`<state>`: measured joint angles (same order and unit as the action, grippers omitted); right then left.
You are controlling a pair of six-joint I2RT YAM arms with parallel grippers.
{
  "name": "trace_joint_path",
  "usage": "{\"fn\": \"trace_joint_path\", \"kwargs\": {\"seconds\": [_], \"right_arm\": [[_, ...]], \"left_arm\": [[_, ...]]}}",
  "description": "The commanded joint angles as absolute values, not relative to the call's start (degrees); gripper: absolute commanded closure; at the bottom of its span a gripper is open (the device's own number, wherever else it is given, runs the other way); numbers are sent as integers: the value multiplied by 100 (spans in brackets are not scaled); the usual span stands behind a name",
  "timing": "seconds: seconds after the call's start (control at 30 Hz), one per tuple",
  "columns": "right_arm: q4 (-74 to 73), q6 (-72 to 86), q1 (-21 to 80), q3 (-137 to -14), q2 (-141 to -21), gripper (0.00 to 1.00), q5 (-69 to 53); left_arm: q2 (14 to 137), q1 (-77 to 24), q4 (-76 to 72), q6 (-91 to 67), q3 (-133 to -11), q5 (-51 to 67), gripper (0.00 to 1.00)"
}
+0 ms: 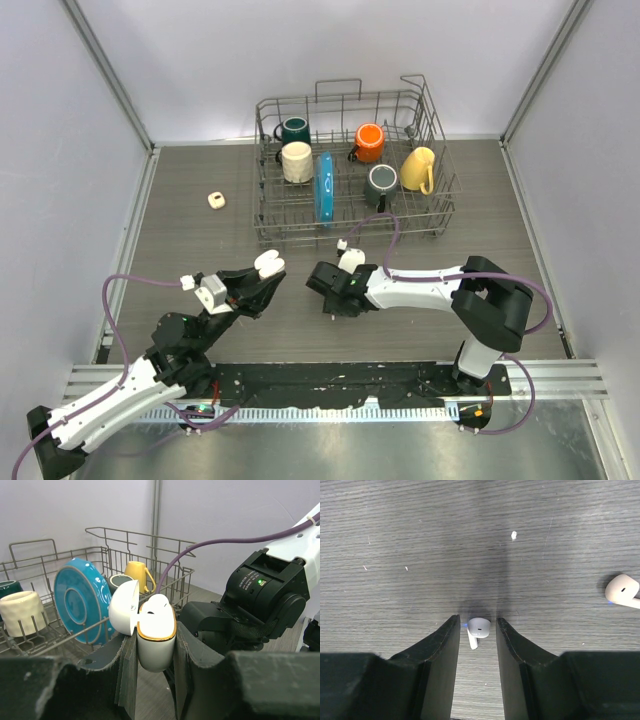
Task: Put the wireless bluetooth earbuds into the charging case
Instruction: Pick up the earbud from the center of the board.
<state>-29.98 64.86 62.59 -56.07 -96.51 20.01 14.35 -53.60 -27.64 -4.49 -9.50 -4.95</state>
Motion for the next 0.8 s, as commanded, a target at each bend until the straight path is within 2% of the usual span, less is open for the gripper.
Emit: {"fn": "trace_joint_path", "kwargs": {"seconds": [0.0, 0.53, 0.77], "right_arm": [[-2848, 6557, 6293, -5739, -9782, 61, 1881], [-2900, 6443, 6293, -5739, -9809, 67, 1969], [-2944, 6117, 6302, -5862, -9940, 64, 1855]], "left_arm": [[1389, -5361, -3129, -483, -940, -545, 100], [1248, -5361, -3015, -475, -940, -606, 100], [1344, -5361, -3067, -492, -940, -615, 100]]}}
